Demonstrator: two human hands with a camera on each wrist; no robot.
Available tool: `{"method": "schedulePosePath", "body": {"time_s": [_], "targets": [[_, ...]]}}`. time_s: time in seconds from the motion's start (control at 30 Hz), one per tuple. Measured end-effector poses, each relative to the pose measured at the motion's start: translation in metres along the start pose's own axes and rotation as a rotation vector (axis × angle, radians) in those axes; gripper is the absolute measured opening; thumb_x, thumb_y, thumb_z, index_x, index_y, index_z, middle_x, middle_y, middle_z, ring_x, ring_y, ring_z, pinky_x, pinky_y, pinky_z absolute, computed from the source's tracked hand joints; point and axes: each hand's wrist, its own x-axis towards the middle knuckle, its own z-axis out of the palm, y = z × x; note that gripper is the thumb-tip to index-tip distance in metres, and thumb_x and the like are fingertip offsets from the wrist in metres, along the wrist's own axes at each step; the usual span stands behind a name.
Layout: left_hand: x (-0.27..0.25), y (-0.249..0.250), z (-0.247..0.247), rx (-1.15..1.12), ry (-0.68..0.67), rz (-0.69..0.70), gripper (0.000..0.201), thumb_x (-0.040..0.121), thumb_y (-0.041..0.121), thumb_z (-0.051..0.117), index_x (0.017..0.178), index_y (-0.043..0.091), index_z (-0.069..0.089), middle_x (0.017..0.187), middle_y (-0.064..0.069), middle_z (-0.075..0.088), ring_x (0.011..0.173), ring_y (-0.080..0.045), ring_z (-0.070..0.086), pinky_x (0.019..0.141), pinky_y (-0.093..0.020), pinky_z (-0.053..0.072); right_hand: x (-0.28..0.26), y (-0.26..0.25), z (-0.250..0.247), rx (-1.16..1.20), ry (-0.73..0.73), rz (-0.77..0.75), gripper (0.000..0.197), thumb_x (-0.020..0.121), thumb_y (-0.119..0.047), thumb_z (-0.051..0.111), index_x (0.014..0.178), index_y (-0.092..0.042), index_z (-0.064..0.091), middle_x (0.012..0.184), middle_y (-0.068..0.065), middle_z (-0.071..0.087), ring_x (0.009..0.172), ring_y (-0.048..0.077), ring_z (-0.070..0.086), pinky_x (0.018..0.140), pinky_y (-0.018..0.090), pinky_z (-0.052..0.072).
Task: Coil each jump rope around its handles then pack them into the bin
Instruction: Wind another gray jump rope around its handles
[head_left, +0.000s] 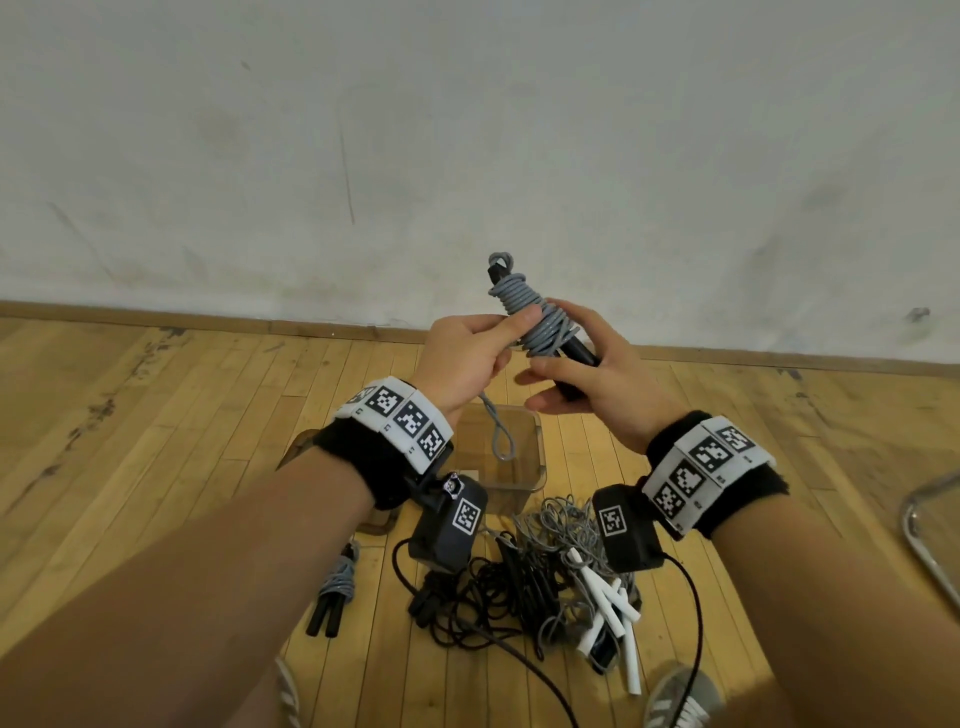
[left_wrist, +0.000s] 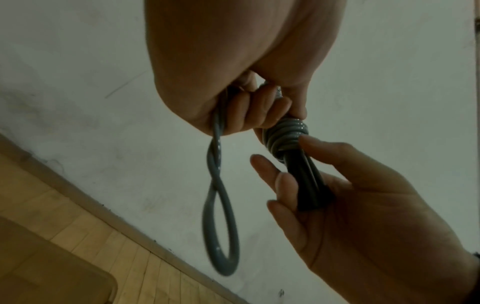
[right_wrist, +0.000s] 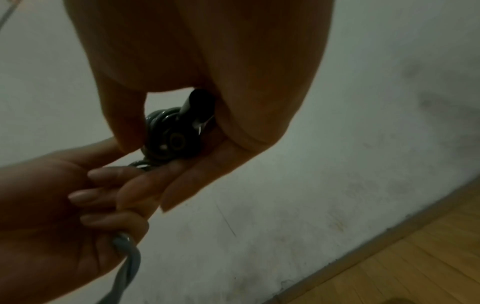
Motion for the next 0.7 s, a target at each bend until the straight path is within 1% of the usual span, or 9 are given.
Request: {"method": "schedulePosePath", "body": {"time_s": [0.1,0.2,0.27,0.4,0.47,0.53,0.57,0.63,0.7], "targets": [[-0.001,-0.002,0.0,0.032,0.005,0.005,0.038,0.093,0.039,0.072,0.098,0.002,0.078,0.059,-0.001,0.061,0.049,-0.008,0.051,0.052,-0.018,0.041,0.001,0.003,-0.003,-0.098,-0.032,-0.012,0.041,0.096,-0.014,0.068,0.134,-0.014,0.054,0.082,0.008,0.071,0.066,0.02,0.07,0.072,0.041,0.062],[-0.001,-0.003,-0.001,0.076,-0.031,-0.009,0.022,0.097,0.031,0.069,0.106,0.013,0.075,0.08,-0.003,0.078,0.066,-0.011,0.069,0.064,-0.022,0.049,0.006,0.008,-0.008,-0.12,0.083,-0.062,0.034,0.098,-0.015,0.066,0.13,-0.009,0.055,0.071,0.007,0.063,0.053,0.017,0.059,0.073,0.053,0.058],[-0.003,-0.004,0.001,0.099,-0.057,-0.029,0.014,0.099,0.023,0.067,0.105,0.011,0.069,0.083,-0.006,0.079,0.064,-0.013,0.071,0.062,-0.023,0.05,0.008,0.009,-0.009,-0.164,0.128,-0.093,0.034,0.098,-0.015,0.066,0.13,-0.01,0.054,0.069,0.004,0.062,0.052,0.014,0.057,0.071,0.057,0.057],[-0.005,-0.002,0.004,0.114,-0.139,-0.071,0.012,0.102,0.019,0.061,0.097,0.011,0.053,0.078,-0.005,0.073,0.059,-0.018,0.07,0.055,-0.021,0.049,0.006,0.009,-0.009,-0.343,0.177,-0.169,0.045,0.097,-0.019,0.068,0.137,-0.011,0.05,0.077,0.001,0.064,0.055,0.009,0.059,0.059,0.045,0.058],[-0.003,-0.003,0.003,0.154,-0.147,-0.063,0.012,0.103,0.021,0.058,0.096,0.011,0.057,0.078,-0.003,0.071,0.067,-0.017,0.072,0.066,-0.027,0.053,0.007,0.011,-0.011,-0.445,0.195,-0.191,0.049,0.097,-0.022,0.068,0.141,-0.015,0.047,0.085,-0.001,0.066,0.058,0.006,0.061,0.054,0.031,0.055],[-0.003,-0.006,0.003,0.179,-0.13,-0.029,0.015,0.104,0.023,0.058,0.1,0.009,0.061,0.078,-0.002,0.071,0.07,-0.017,0.072,0.079,-0.037,0.056,0.009,0.013,-0.014,-0.516,0.211,-0.19,0.052,0.096,-0.024,0.068,0.143,-0.019,0.045,0.088,-0.003,0.067,0.058,0.004,0.061,0.053,0.027,0.055],[-0.004,-0.008,0.004,0.182,-0.122,-0.016,0.016,0.104,0.023,0.057,0.104,0.007,0.061,0.078,-0.003,0.072,0.068,-0.017,0.071,0.08,-0.04,0.057,0.009,0.014,-0.015,-0.548,0.219,-0.186,0.053,0.096,-0.026,0.069,0.143,-0.022,0.044,0.089,-0.004,0.067,0.057,0.004,0.06,0.053,0.028,0.055],[-0.004,-0.009,0.006,0.177,-0.11,-0.013,0.018,0.104,0.022,0.058,0.114,0.007,0.058,0.078,-0.004,0.071,0.059,-0.014,0.066,0.073,-0.04,0.057,0.011,0.016,-0.015,-0.627,0.237,-0.179,0.054,0.096,-0.03,0.068,0.144,-0.027,0.042,0.093,-0.006,0.068,0.056,0.003,0.059,0.056,0.029,0.055],[-0.003,-0.008,0.005,0.179,-0.119,-0.041,0.025,0.103,0.02,0.06,0.125,0.007,0.06,0.078,-0.004,0.071,0.055,-0.011,0.064,0.066,-0.034,0.056,0.012,0.018,-0.017,-0.696,0.266,-0.185,0.056,0.097,-0.034,0.067,0.146,-0.029,0.041,0.101,-0.009,0.068,0.063,0.001,0.059,0.06,0.024,0.051]]}}
